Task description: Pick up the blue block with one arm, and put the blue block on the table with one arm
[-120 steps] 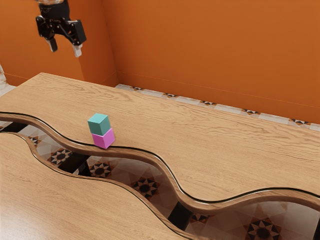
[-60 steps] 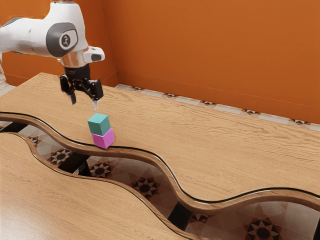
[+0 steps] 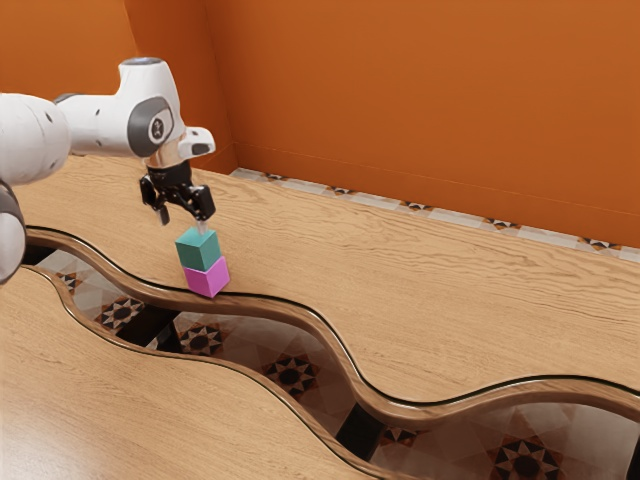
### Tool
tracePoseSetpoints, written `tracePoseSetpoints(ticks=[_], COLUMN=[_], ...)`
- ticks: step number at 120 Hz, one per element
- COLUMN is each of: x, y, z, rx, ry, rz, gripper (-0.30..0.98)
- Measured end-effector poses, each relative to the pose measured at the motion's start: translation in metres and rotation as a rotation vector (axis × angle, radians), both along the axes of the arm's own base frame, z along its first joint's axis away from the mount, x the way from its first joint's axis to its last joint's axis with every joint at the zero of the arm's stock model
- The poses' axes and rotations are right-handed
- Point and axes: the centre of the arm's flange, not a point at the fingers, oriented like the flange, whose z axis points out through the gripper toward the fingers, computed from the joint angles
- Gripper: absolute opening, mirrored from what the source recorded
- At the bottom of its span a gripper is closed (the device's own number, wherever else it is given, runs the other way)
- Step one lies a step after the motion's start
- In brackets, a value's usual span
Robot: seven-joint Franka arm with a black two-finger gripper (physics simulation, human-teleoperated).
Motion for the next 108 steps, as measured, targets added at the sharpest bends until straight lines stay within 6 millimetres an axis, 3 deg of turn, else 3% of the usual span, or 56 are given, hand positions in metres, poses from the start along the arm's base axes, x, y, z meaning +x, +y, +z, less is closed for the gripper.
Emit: tracePoseSetpoints(ticks=[19,70,93,108], x=[0.013,0.018,0.029,0.029], y=[0.006,0.008,0.013,0.019], z=[-0.020,-0.067,-0.085,-0.087], rx=[-0.012,-0.059,-0.062,-0.061], ry=[-0.001,0.031,0.023,0.019], rz=[-0.053,-0.134,-0.154,-0.157], gripper=[0.69,0.69,0.69,0.49])
